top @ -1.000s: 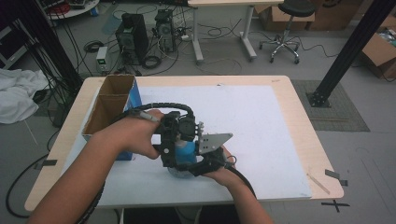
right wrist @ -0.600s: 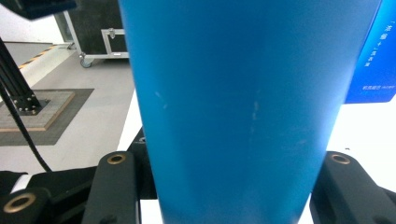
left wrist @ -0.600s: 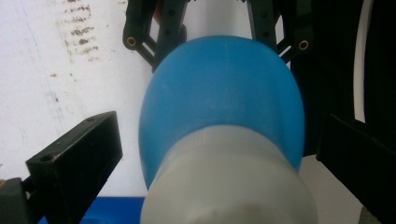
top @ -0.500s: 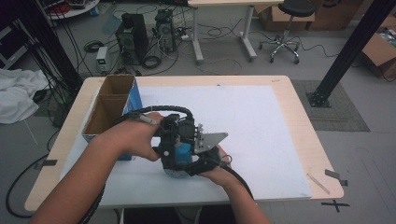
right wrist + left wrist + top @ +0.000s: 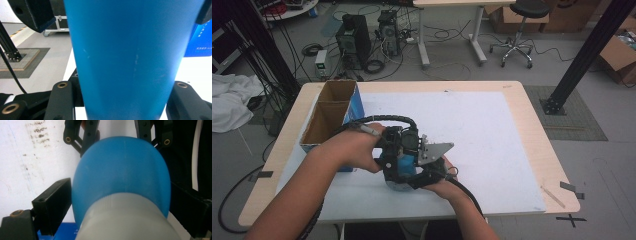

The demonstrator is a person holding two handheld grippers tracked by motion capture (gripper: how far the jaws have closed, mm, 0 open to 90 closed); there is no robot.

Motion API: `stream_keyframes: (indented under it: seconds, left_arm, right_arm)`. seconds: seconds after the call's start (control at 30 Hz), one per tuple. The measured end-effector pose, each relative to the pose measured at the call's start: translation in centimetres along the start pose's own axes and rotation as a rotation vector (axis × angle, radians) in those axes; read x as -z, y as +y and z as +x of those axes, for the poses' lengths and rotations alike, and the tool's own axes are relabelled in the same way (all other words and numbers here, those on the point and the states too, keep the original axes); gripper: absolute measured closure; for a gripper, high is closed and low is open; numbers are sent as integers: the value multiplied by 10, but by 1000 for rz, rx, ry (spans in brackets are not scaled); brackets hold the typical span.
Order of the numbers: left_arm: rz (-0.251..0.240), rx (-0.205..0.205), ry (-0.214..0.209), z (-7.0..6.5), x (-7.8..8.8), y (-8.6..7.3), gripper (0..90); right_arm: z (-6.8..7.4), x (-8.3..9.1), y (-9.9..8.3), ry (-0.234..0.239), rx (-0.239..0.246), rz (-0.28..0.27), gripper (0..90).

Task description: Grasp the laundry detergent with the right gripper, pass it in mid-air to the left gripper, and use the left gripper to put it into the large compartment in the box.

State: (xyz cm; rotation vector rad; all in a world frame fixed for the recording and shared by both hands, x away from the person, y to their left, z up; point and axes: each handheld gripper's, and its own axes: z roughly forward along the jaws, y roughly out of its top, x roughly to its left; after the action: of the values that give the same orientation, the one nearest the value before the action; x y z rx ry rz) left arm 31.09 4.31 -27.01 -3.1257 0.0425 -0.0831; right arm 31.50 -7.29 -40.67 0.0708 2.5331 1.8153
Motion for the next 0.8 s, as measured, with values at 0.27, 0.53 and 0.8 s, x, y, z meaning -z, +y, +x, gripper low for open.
stream_keyframes:
  seconds: [0.27,0.53,0.8]
  left_arm:
    - [7,5,-2,0,0,0,162]
    - [4,-2,-7,0,1,-1,228]
    - [12,-4,4,-1,1,1,283]
  right_arm:
    - [0,-1,0,1,-1,-8,460]
    - [0,0,-1,-2,-4,-9,460]
    - [0,0,-1,-1,-7,-11,460]
